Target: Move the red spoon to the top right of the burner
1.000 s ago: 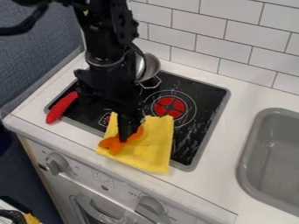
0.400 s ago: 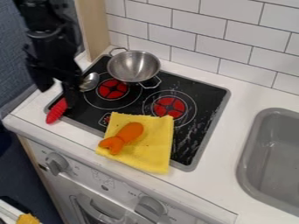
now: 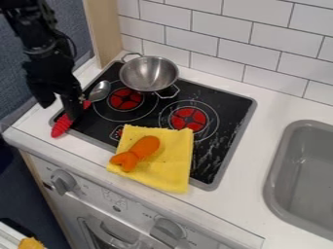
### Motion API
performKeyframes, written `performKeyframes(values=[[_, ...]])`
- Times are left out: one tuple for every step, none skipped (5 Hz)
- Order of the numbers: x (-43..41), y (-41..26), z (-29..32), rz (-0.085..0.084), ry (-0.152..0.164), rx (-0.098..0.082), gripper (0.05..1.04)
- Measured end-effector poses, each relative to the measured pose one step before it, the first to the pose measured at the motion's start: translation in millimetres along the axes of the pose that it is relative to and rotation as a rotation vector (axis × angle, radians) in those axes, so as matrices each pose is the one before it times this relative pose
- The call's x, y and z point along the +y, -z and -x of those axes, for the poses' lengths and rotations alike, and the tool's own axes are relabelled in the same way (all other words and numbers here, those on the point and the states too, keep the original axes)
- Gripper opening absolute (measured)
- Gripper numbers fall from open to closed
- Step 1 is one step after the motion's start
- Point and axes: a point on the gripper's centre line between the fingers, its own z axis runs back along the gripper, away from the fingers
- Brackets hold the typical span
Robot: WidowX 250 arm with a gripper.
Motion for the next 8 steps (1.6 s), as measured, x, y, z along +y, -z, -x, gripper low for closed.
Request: performKeyframes(values=[[4.80,16.65,-12.79,0.0149,-0.0047,-0.0113,1.001],[-9.04,2.61,-10.99,-0.0133,0.0367,-0.0001,1.001],[-16.96,3.21,-11.68,-0.0145,0.0547,0.0086,0.952],[-4.05,0.39,-2.32,-0.0152,0.0033,0.0127,0.682],[-2.13,0.49,1.57,-0.0060,-0.0022,0.0138,0.389],[-4.34,0.65,5.37,-0.0001,0.0063,0.0361,0.324],[-1.64,-14.12,9.11,-0.0067,-0.0238,0.0142,0.324],[4.80,-49.38,15.90,-0.0752,-0.1010,-0.0216,0.324]])
